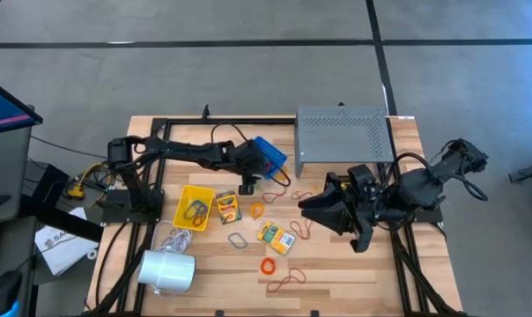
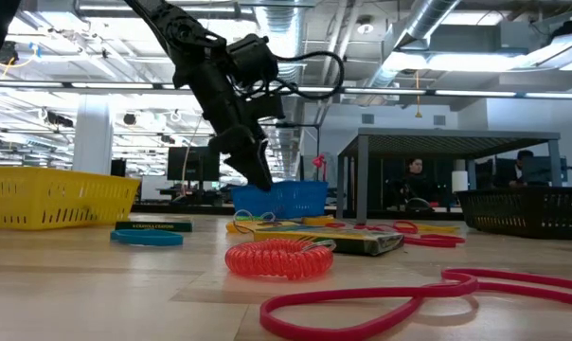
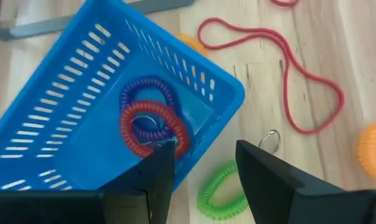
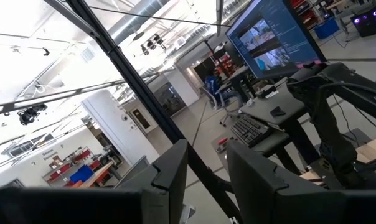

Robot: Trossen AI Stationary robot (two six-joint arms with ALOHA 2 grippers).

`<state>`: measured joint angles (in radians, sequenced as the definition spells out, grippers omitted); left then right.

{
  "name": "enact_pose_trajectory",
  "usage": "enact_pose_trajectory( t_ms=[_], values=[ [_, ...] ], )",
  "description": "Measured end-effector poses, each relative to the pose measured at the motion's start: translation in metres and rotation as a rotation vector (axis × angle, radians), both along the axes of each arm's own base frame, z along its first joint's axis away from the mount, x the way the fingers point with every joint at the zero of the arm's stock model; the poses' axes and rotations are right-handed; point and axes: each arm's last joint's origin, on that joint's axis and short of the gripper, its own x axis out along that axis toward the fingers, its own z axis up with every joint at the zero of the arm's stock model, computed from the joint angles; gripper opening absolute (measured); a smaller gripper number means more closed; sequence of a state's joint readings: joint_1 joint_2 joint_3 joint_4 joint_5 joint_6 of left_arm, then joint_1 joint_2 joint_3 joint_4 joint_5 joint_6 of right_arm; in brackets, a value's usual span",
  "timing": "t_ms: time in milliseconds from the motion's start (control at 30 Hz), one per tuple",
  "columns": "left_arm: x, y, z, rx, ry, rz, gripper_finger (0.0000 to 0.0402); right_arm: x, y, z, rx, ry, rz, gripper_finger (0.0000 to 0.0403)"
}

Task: Pick & Place Office Desk Supplies
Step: Adjust the blue bin on the table, then stack the yellow crayon box on top of the yellow crayon box

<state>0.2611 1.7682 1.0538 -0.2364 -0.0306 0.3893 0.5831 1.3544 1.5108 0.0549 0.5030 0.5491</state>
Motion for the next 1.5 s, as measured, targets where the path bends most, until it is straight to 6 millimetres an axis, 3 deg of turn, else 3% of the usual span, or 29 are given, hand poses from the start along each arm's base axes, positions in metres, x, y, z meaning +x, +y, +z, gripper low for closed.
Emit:
enact_pose_trajectory(
  t_ms=[133,1033,1267,1500],
  values=[
    [0.000,0.000,-0.008,-0.007,0.030,0.001,0.0154,0.000,0.000,0.000,0.001,-0.002,0.000,0.0111],
    [0.000,0.010,-0.002,0.053,0.037,0.035,0.0039,0.000,0.000,0.001,0.003,-0.006,0.003,0.0111],
    [-0.002,0.010,-0.004,0.040,0.057,0.042,0.0048,0.000,0.000,0.001,0.003,-0.006,0.004,0.0111],
    [-0.002,0.009,-0.004,0.022,0.059,0.062,0.0100,0.000,0.000,0.001,0.003,-0.006,0.004,0.0111]
  ],
)
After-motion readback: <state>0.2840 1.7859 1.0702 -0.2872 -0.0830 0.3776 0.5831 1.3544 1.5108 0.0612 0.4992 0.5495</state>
